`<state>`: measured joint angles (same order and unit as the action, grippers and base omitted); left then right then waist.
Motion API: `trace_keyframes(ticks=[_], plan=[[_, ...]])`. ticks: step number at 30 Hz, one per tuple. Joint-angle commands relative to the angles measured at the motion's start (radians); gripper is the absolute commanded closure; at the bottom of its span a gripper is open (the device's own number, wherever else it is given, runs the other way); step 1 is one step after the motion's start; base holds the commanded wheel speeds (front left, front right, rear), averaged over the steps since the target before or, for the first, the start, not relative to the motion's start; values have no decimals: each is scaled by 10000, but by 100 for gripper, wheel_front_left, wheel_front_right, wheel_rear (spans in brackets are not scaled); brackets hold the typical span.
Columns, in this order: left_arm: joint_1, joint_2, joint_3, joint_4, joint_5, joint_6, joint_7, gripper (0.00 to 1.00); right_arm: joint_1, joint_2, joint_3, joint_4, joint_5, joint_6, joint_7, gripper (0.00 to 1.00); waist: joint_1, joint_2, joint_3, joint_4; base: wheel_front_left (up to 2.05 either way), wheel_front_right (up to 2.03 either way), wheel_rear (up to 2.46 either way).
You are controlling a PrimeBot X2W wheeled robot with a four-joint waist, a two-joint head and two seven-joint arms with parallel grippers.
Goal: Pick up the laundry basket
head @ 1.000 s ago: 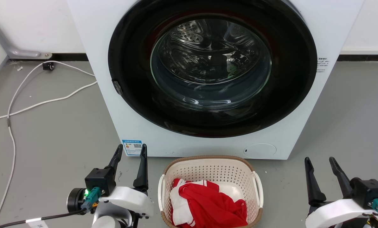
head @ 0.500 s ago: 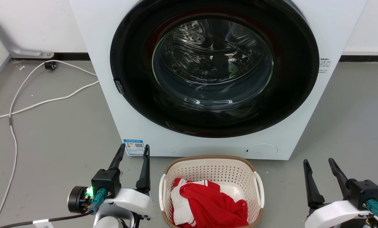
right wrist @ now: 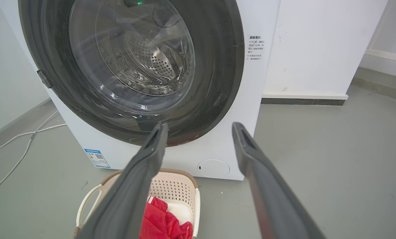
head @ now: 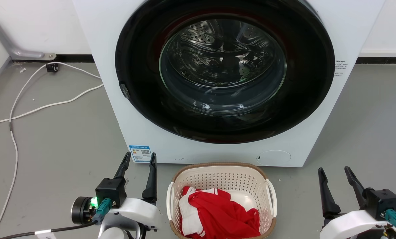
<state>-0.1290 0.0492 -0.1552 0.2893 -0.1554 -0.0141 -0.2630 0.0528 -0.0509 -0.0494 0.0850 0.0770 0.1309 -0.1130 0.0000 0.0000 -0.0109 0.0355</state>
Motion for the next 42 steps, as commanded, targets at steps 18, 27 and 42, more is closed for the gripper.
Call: trace_keyframes(ticks=[18, 27, 42], plan=[[-304, 18, 63, 244, -33, 73, -26, 0, -208, 11, 17, 276, 251, -3, 65, 0, 0, 0, 636, -118, 0, 0, 0], [-1098, 19, 126, 1224, -237, 89, -25, 0, -1106, 10, 217, 1184, 473, -3, 89, 0, 0, 0, 2381, -298, 0, 0, 0], [-3574, 446, 227, 4144, -414, -321, 98, 0, -4173, 10, 1013, 3865, 794, -3, -206, 0, 0, 0, 5773, -691, 0, 0, 0]])
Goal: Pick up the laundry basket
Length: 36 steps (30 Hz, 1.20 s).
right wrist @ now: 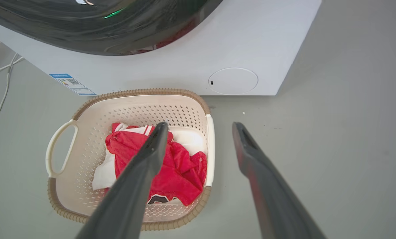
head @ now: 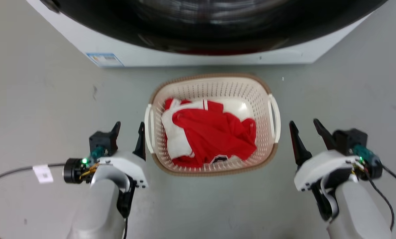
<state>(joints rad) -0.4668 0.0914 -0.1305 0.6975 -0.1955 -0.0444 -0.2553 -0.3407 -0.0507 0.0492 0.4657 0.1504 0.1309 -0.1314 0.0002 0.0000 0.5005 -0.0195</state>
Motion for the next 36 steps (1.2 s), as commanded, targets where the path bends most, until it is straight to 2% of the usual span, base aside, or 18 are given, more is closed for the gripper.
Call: trace_keyframes(ticks=[1, 11, 22, 36], plan=[[-393, 35, -15, 293, -62, -73, 68, 0, -463, 6, 85, 277, 98, -3, 17, 0, -2, 0, 823, -164, 0, 0, 0], [-2308, 239, -45, 2501, -319, -421, 217, 0, -2725, 6, 1009, 2798, 549, -5, 111, 0, -2, 0, 1975, -466, 0, 0, 0], [-4196, 435, -165, 4387, -451, -519, 490, 0, -4919, 5, 2449, 5238, 1529, -5, 457, 0, -2, 0, 2756, -635, 0, 0, 0], [-5625, 676, -353, 5569, -579, -600, 1064, 0, -6626, 5, 4380, 6656, 3055, -5, 1269, 0, -2, 0, 3601, -828, 0, 0, 0]])
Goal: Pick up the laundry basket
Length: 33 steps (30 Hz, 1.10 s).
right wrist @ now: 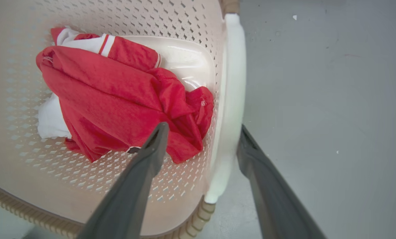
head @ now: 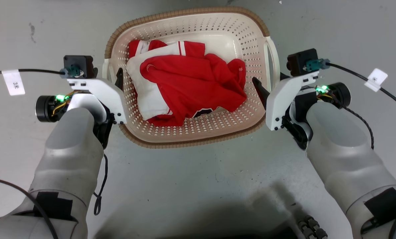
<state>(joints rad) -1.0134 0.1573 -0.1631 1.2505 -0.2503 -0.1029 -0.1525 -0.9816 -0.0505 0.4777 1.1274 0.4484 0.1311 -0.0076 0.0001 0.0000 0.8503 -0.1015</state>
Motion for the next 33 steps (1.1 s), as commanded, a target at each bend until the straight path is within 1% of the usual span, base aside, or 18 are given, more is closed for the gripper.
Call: trace_keyframes(ticks=[1, 2, 3, 4, 5, 15, 22, 24, 25, 33], plan=[[-159, 16, -27, 39, -31, -15, 36, 0, -217, 3, 94, 39, 75, -7, 30, 0, -1, 0, 103, -9, 0, 0, 0], [-207, 8, -29, 74, -67, -17, 93, 0, -304, 3, 193, 113, 161, -5, 32, 0, -1, 0, 160, -14, 0, 0, 0], [-237, 12, -48, 108, -70, -39, 156, 0, -382, 1, 300, 206, 197, -7, 74, 16, -1, 0, 195, -24, 0, 0, 0], [-258, -13, -51, 137, -103, -71, 207, 52, -414, 3, 389, 243, 332, -7, 134, 63, -1, 0, 218, -21, 0, 0, 0], [-280, -35, -45, 158, -166, -92, 259, 100, -446, 4, 457, 274, 459, -7, 164, 100, -1, 0, 234, -19, 0, 0, 0], [-333, -270, -331, 264, -347, -249, 426, 100, -476, 66, 1388, 266, 1530, 10, 436, 100, -1, 0, 172, 17, 0, 0, 0], [-263, -485, -534, 295, -516, -309, 650, 100, -406, 105, 1896, 308, 2180, 53, 650, 100, -1, 0, -137, 65, 0, 0, 0], [-195, -548, -596, 302, -587, -318, 787, 100, -381, 96, 2049, 330, 2348, 55, 803, 100, -1, 0, -325, 83, 0, 0, 0], [-86, -660, -667, 318, -730, -326, 1091, 100, -343, 25, 2233, 339, 2632, 55, 1056, 100, -1, 0, -701, 115, 0, 0, 0], [212, -830, -846, 348, -1307, -331, 2318, 100, -182, -218, 2671, 267, 3386, 57, 1931, 100, -1, 0, -2050, 199, 0, 0, 0]])
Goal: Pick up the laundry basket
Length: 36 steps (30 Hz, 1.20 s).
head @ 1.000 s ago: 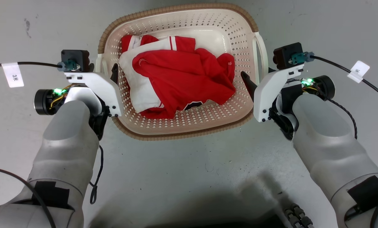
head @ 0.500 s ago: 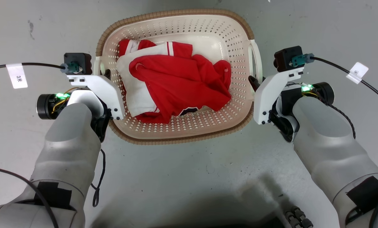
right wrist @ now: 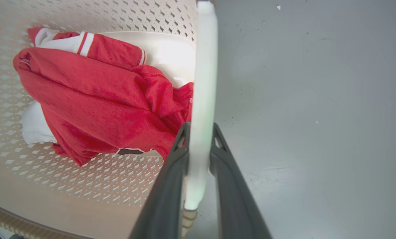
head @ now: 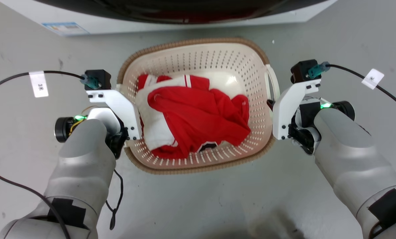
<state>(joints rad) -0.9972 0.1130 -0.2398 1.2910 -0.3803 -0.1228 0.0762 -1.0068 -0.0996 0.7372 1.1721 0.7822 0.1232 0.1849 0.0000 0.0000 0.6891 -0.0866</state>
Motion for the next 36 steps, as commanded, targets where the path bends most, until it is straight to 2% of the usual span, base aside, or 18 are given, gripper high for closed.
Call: trace_keyframes(ticks=[1, 16, 23, 30, 36], plan=[[94, -413, -120, -55, -85, -132, 205, 100, 107, 232, 124, -175, 145, 135, 115, 100, 0, 0, -648, 83, 0, 0, 0], [718, -515, -697, -72, -1158, -139, 2496, 100, 894, 112, 679, -312, 1594, 137, 2423, 100, 0, 0, -3625, 291, 0, 0, 0], [950, -470, -1049, -185, -1597, -139, 3317, 100, 1024, 1, 779, -203, 2016, 137, 3022, 100, 0, 0, -4622, 393, 0, 0, 0], [1548, -458, -1482, -280, -1905, -140, 3665, 100, 1317, 40, 892, 91, 2274, 137, 3480, 100, 0, 0, -5777, 450, 0, 0, 0], [2419, -515, -1830, -362, -2321, -140, 3543, 100, 1897, 219, 988, 434, 2497, 138, 3820, 100, 0, 0, -6780, 419, 0, 0, 0]])
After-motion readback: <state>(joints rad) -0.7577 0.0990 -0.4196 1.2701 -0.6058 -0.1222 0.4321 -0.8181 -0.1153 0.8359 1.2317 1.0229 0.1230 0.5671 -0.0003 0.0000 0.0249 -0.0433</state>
